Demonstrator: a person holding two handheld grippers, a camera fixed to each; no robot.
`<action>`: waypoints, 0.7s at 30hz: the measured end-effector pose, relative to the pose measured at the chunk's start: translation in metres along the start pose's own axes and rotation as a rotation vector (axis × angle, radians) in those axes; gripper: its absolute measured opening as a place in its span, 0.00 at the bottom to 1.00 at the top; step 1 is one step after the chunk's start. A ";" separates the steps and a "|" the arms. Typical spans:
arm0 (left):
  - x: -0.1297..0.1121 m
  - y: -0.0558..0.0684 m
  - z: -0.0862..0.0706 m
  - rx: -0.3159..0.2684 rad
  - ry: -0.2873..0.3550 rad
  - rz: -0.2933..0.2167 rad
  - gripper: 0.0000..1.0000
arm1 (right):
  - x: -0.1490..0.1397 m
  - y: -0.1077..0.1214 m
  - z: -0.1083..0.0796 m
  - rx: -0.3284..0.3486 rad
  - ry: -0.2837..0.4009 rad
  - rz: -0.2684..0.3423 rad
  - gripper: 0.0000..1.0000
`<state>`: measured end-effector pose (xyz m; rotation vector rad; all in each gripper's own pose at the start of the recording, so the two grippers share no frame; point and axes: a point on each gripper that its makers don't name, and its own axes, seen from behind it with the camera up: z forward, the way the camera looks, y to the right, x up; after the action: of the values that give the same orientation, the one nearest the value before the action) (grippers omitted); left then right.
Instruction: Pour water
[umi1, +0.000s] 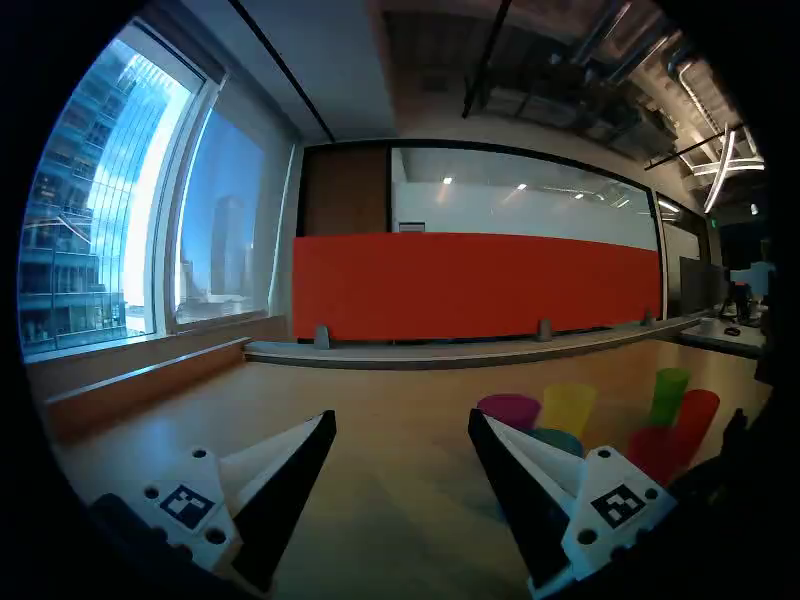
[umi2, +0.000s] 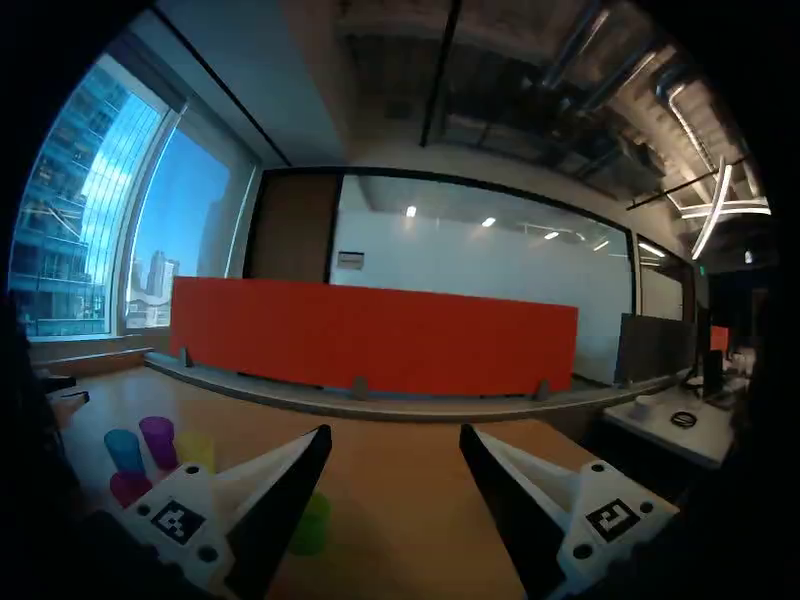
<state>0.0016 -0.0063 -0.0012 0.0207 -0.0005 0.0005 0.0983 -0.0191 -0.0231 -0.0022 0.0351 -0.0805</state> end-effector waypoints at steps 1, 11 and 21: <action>0.000 0.000 0.000 0.000 0.000 0.000 0.98 | -0.001 0.000 -0.001 0.003 0.003 0.001 0.99; 0.000 0.000 0.000 0.000 0.000 0.000 0.98 | -0.009 -0.010 0.001 0.039 0.043 0.024 0.99; 0.000 0.000 0.000 0.000 0.000 0.000 0.99 | -0.029 -0.012 0.002 0.033 0.074 0.044 0.99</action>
<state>0.0014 -0.0063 -0.0016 0.0207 -0.0003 0.0004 0.0682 -0.0289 -0.0197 0.0345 0.1073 -0.0370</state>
